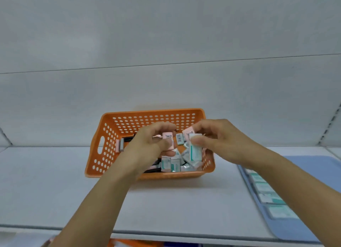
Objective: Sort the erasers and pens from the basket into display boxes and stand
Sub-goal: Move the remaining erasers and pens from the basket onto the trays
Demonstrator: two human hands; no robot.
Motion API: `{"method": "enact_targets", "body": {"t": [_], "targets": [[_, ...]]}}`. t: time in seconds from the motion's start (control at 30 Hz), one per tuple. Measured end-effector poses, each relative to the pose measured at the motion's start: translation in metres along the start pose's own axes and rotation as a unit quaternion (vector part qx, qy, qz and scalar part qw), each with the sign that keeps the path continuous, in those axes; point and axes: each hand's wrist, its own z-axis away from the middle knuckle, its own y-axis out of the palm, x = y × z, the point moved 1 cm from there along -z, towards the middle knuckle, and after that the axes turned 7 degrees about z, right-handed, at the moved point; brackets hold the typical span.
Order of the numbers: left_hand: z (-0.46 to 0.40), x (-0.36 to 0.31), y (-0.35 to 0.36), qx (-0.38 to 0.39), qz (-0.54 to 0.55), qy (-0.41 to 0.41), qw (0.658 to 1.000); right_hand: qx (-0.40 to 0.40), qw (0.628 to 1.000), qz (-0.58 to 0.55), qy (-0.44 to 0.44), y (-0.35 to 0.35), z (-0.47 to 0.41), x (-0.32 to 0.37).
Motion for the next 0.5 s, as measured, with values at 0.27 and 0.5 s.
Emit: {"method": "enact_targets", "body": {"t": [0.27,0.5], "targets": [[0.010,-0.016,0.156,0.137,0.093,0.025,0.986,-0.075,0.953,-0.241,0.167,-0.095,0.105,-0.080],[-0.034,0.032,0.308,0.198,-0.036,-0.044,0.979,-0.142,0.934,0.061,0.322,-0.159,0.177,-0.184]]}}
